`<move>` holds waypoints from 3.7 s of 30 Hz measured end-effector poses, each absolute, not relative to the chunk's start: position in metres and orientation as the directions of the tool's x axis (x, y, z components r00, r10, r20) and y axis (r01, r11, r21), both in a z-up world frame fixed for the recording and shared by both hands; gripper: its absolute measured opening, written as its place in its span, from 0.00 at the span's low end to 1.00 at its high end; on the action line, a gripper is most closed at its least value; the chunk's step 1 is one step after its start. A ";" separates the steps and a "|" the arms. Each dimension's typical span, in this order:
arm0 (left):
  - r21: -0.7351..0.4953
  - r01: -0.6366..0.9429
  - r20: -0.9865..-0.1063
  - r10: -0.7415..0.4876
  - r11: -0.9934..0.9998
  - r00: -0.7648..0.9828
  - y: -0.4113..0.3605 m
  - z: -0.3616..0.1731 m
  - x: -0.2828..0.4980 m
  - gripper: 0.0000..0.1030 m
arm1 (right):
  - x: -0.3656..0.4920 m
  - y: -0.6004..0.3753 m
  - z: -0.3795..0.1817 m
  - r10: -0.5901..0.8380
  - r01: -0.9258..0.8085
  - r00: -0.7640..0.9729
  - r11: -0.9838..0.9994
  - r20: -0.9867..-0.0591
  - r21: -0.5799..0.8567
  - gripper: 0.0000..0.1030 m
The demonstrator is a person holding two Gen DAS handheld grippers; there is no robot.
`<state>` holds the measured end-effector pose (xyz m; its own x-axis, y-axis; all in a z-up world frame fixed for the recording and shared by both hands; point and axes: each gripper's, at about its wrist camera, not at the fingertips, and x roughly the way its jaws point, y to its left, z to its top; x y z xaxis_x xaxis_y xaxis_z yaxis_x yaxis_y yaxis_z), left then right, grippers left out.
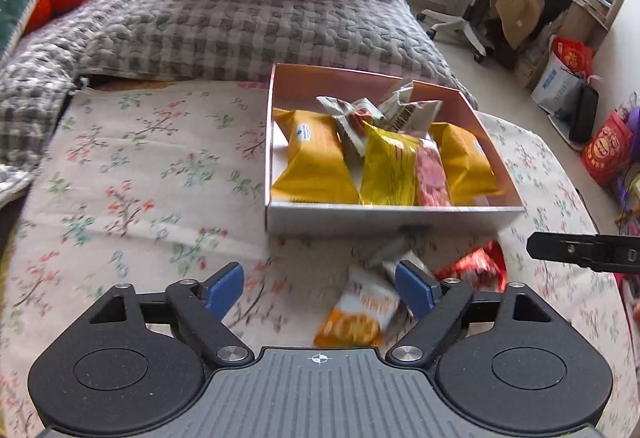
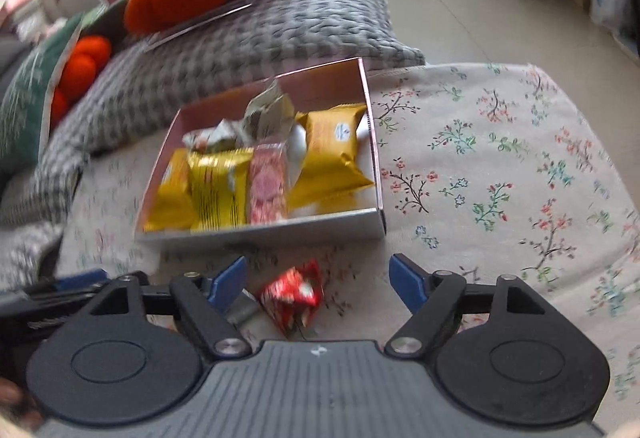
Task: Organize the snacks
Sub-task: 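Withdraw both open tools from the box toward the remaining snacks, then grasp the pink layered wafer cake with the left tool while the right grasps a white bread pack, then carry the wafer cake and white pack into the box and open both tools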
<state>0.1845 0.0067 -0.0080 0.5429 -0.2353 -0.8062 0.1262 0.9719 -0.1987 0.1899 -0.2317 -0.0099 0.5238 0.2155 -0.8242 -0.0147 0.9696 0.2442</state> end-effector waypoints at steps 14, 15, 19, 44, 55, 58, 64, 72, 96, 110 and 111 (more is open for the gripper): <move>-0.172 0.126 -0.803 -0.213 0.977 0.556 0.021 -0.011 0.115 0.86 | 0.118 -0.209 0.002 0.236 -0.121 0.531 0.972 -0.814 0.203 0.75; -0.176 0.123 -0.802 -0.215 0.977 0.557 0.022 -0.011 0.112 0.86 | 0.112 -0.207 0.001 0.244 -0.131 0.527 0.970 -0.814 0.205 0.75; -0.183 0.108 -0.806 -0.212 0.977 0.553 0.026 -0.014 0.098 0.86 | 0.095 -0.197 -0.003 0.258 -0.177 0.511 0.965 -0.820 0.194 0.76; -0.156 -0.075 -0.838 -0.092 0.985 0.537 0.067 -0.042 0.078 0.85 | 0.058 -0.160 -0.015 0.275 -0.283 0.471 0.947 -0.838 0.151 0.75; -0.061 -0.005 -0.849 -0.049 0.998 0.527 0.052 -0.058 0.089 0.85 | 0.062 -0.157 -0.022 0.257 -0.274 0.465 0.952 -0.847 0.139 0.75; -0.033 0.005 -0.852 -0.031 0.999 0.522 0.047 -0.063 0.094 0.80 | 0.064 -0.160 -0.027 0.226 -0.247 0.457 0.961 -0.860 0.122 0.75; 0.011 0.076 -0.849 -0.031 0.997 0.527 0.031 -0.067 0.094 0.65 | 0.065 -0.186 -0.040 0.145 -0.064 0.426 0.989 -0.893 0.130 0.75; 0.004 0.078 -0.840 -0.039 0.997 0.542 0.031 -0.066 0.097 0.43 | 0.068 -0.190 -0.051 0.098 0.016 0.412 0.993 -0.906 0.115 0.67; -0.042 0.033 -0.817 -0.053 0.999 0.573 0.041 -0.052 0.095 0.37 | 0.047 -0.091 -0.064 0.276 -0.482 0.361 0.873 -0.891 0.075 0.43; -0.080 0.047 -0.797 -0.092 0.996 0.596 0.037 -0.038 0.094 0.37 | 0.062 -0.115 -0.052 0.264 -0.355 0.420 0.928 -0.868 0.111 0.42; -0.082 0.048 -0.796 -0.094 0.995 0.598 0.037 -0.036 0.095 0.37 | 0.064 -0.119 -0.052 0.261 -0.339 0.424 0.934 -0.867 0.115 0.42</move>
<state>0.0947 0.0373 -0.0363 0.5984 -0.0945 -0.7956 0.0480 0.9955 -0.0821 0.0644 -0.1188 -0.0518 0.4244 0.2607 -0.8671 -0.3393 0.9337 0.1147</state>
